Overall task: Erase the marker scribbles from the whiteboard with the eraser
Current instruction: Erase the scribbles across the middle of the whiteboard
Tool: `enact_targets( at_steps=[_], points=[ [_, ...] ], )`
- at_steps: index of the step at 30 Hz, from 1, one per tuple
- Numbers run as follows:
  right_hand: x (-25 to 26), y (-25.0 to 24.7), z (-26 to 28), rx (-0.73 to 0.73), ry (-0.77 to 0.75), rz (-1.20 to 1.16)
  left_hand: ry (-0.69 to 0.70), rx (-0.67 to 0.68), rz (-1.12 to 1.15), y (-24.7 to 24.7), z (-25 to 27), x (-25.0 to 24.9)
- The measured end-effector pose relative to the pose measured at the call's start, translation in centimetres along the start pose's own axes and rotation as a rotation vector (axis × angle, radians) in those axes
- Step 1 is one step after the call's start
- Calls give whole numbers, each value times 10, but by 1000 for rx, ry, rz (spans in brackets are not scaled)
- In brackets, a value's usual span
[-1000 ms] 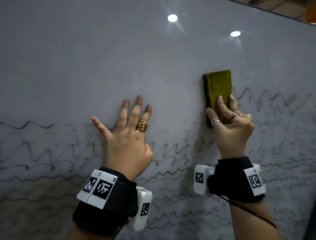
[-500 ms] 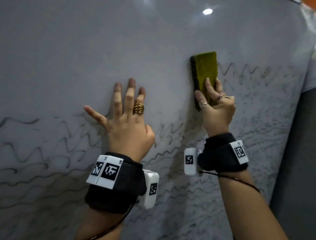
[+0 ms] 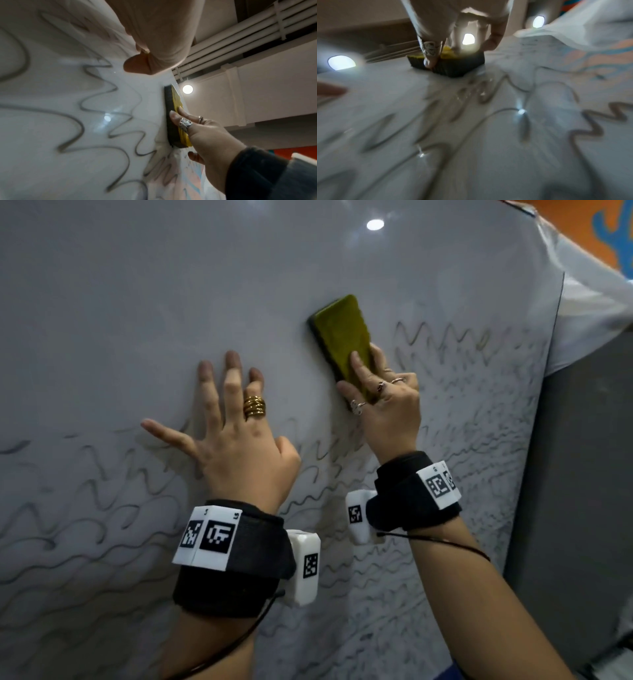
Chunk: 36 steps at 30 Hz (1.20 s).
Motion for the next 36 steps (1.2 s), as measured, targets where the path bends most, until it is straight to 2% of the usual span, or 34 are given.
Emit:
enact_targets(
  at_steps=[4, 6, 8, 11, 13, 16, 18, 20, 22, 24, 28, 30, 33, 36],
  points=[
    [-39, -17, -13, -53, 148, -122, -77, -19, 84, -2, -1, -16],
    [-44, -17, -13, -77, 168, -87, -91, -60, 129, -2, -3, -22],
    [-41, -13, -10, -88, 119, -34, -25, -83, 110, 0, -7, -31],
    [-52, -16, -9, -72, -84, 102, 145, -41, 37, 8, -14, -53],
    [-77, -27, -18, -67, -131, 184, 167, -6, -3, 15, -18, -68],
    [-115, -47, -34, -97, -17, 116, 96, -5, -24, 29, -23, -87],
    [-120, -47, -40, -121, 11, 60, 14, -23, -22, 35, -25, -99],
    [-106, -36, -39, -127, -73, 53, -23, -36, -17, 39, -31, -113],
    [-95, -27, -35, -94, -224, 97, -4, -57, -30, 44, -38, -130],
    [-104, -33, -36, -49, -320, 133, 20, -69, -39, 48, -44, -145],
    [-151, -63, -53, -77, -221, 139, -8, -106, -80, 55, -50, -154],
    [-156, -66, -63, -81, -195, 117, -28, -123, -91, 58, -51, -156],
    [-138, -53, -67, -54, -277, 105, -59, -139, -44, 57, -54, -164],
    [-135, -44, -44, 5, -376, 51, -97, -147, -61, 61, -55, -169]
  ],
)
Point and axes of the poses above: each hand's wrist, its own z-axis away from the middle knuckle, its own y-axis out of the palm, x = y × z, the point moved 1 cm from there along -z, towards the middle knuckle, and after that the axes turned 15 degrees about x, right-handed, at the moved point
